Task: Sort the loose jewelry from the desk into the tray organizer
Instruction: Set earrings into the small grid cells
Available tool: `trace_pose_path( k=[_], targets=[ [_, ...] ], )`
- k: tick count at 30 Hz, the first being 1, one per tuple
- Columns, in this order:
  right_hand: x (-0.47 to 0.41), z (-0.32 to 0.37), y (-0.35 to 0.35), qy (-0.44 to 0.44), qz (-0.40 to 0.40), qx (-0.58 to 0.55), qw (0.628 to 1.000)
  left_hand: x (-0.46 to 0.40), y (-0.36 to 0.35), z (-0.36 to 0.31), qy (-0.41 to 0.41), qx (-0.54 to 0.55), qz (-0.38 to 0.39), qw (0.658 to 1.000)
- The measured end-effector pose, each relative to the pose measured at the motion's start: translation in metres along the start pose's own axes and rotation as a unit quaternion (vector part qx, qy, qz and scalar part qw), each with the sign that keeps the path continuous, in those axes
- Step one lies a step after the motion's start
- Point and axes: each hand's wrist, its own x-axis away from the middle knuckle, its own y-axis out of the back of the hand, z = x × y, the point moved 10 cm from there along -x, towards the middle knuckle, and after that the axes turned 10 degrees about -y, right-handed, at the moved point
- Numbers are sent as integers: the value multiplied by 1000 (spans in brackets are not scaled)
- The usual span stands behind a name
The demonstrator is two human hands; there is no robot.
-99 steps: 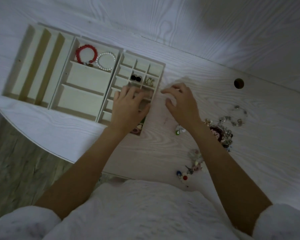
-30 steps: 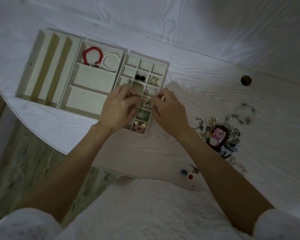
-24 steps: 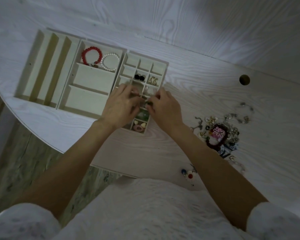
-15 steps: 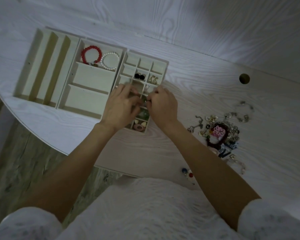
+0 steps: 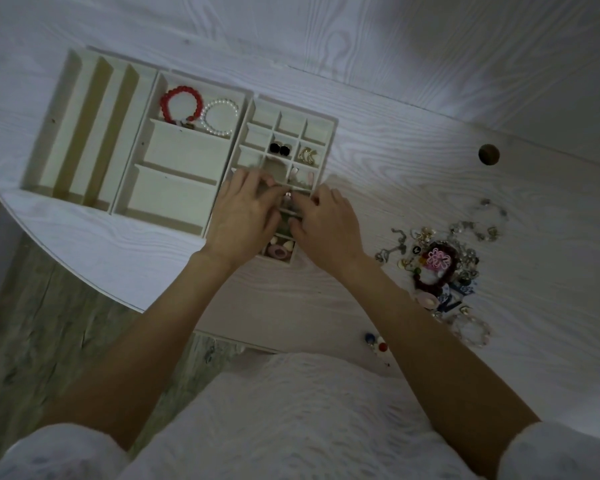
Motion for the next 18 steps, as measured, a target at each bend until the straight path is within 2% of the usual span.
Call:
trace_pose_path(
  k=[4,11,15,18],
  targets=[
    [0,-1,6,4,-30,31,999,1,0,-1,-14,-1,-3,1000],
    [0,-2,-2,-11,13,-9,1000,-2,-10,-4,-13,-10,41,999],
    [2,-4,-5,-9,28,-8,1000,2,-12,-1,-2,20,32,999],
    [7,-2,5,6,21,-41,999,6,-7,-1,0,41,-2,999]
  ],
)
